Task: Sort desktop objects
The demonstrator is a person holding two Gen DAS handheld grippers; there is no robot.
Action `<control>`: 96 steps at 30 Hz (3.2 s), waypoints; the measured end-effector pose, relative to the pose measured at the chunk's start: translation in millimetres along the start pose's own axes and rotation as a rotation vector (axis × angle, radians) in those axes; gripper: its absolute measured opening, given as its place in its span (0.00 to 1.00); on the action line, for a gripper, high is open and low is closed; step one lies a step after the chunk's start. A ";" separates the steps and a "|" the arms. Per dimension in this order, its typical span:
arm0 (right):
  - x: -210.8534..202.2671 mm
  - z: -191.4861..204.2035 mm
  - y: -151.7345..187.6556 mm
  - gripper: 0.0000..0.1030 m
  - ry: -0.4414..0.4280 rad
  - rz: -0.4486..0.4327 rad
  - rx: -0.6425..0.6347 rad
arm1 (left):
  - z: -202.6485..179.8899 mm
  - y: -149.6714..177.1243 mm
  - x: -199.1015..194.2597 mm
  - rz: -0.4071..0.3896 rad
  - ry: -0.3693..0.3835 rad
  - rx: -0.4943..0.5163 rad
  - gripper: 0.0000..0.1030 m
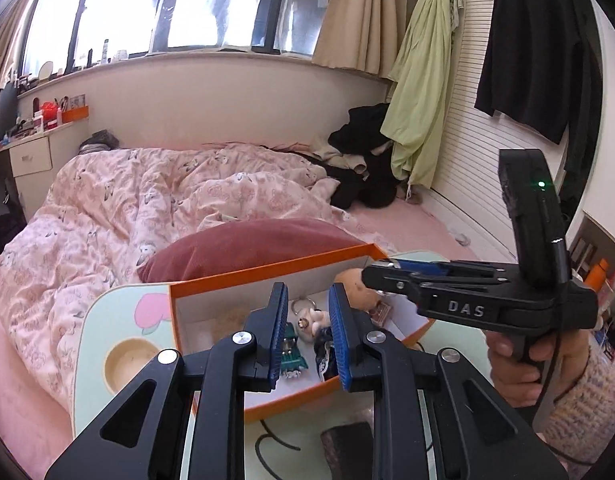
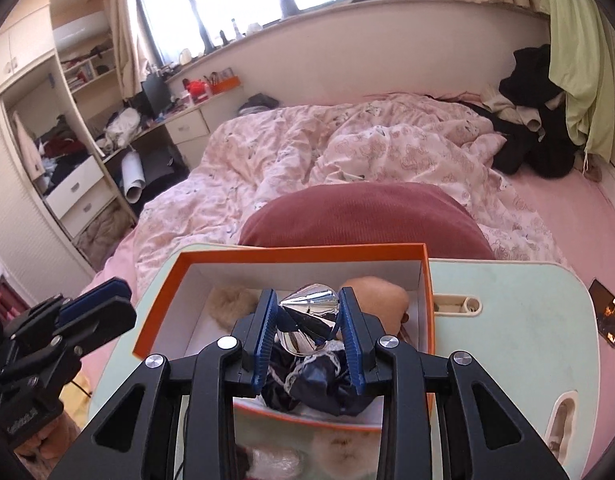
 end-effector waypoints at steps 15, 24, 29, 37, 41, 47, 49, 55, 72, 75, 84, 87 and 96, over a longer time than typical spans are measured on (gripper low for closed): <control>-62.1 -31.7 74.1 0.68 0.014 -0.062 0.029 | -78.0 125.2 0.4 0.272 0.141 0.057 0.68; -90.7 -57.7 132.9 0.69 0.075 -0.061 0.004 | -98.8 116.5 -6.6 0.243 0.136 0.169 0.73; -76.5 -81.1 165.9 0.70 0.200 -0.015 -0.002 | -122.3 125.0 -9.3 0.292 0.292 0.244 0.73; -67.8 -79.9 172.0 0.90 0.255 -0.018 -0.037 | -104.0 134.4 0.1 0.326 0.337 0.136 0.41; -66.9 -78.0 173.9 0.90 0.270 -0.015 -0.049 | -90.5 120.2 -14.7 0.245 0.297 0.117 0.41; -65.0 -73.3 174.1 0.94 0.282 -0.006 -0.068 | -48.1 54.8 -17.4 0.131 0.170 0.088 0.41; -64.1 -72.5 174.5 0.94 0.285 -0.004 -0.074 | -28.4 30.0 -7.2 0.113 0.127 0.057 0.41; -65.0 -71.6 175.2 0.95 0.279 -0.006 -0.072 | 14.9 -4.0 30.7 0.100 0.034 -0.086 0.78; -60.1 -65.5 176.2 1.00 0.303 0.011 -0.100 | -36.3 110.4 2.5 0.170 -0.023 0.098 0.79; -59.8 -65.2 176.4 1.00 0.304 0.012 -0.101 | -40.9 124.6 16.0 0.239 -0.024 0.119 0.79; -60.2 -64.6 176.6 1.00 0.305 0.014 -0.103 | -31.3 143.7 33.1 0.330 -0.085 0.099 1.00; -60.0 -64.8 176.2 1.00 0.304 0.014 -0.102 | -32.6 142.9 30.9 0.325 -0.084 0.101 1.00; -59.1 -64.9 175.6 1.00 0.308 0.019 -0.104 | -32.1 146.5 32.1 0.297 -0.075 0.111 1.00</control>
Point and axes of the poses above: each gripper's, at about its wrist camera, not at the fingertips, and x roughly the way its jaws point, z to its left, y to its underside, the point moved 5 cm from there along x, roughly the way its jaws point, and after that the axes turned 11 degrees about x, right-handed, at the moved point
